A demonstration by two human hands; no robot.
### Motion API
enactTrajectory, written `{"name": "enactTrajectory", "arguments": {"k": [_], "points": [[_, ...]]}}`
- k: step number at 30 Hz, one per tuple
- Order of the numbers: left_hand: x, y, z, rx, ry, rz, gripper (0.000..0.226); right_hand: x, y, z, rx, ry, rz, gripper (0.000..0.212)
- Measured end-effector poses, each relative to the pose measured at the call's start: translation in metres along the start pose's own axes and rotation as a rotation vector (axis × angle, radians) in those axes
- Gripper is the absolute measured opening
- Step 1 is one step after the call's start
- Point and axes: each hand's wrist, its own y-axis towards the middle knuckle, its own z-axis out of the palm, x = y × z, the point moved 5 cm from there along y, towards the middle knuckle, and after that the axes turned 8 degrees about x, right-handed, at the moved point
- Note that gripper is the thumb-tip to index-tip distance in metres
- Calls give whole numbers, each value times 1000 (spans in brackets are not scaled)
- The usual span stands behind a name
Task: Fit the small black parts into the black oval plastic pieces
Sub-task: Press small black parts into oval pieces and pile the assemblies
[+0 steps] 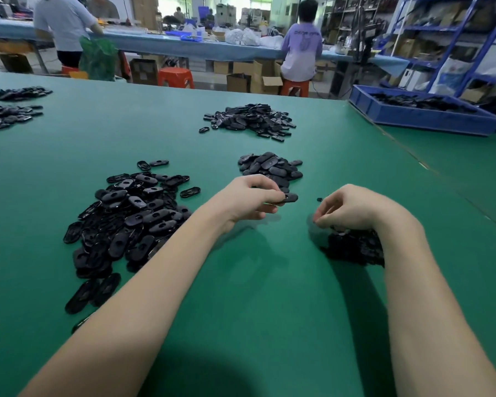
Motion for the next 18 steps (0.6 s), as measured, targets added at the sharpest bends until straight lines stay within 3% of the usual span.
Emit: {"name": "enactTrajectory", "arguments": {"k": [5,11,18], "points": [[12,4,1,-47,-63,-33,17,2,-9,1,122,-154,95,11],[17,6,1,-38,-171,-8,16,-2,-8,9,146,-207,217,26],[21,9,1,-45,-275,-10,17,1,-7,8,107,-195,161,16]]}}
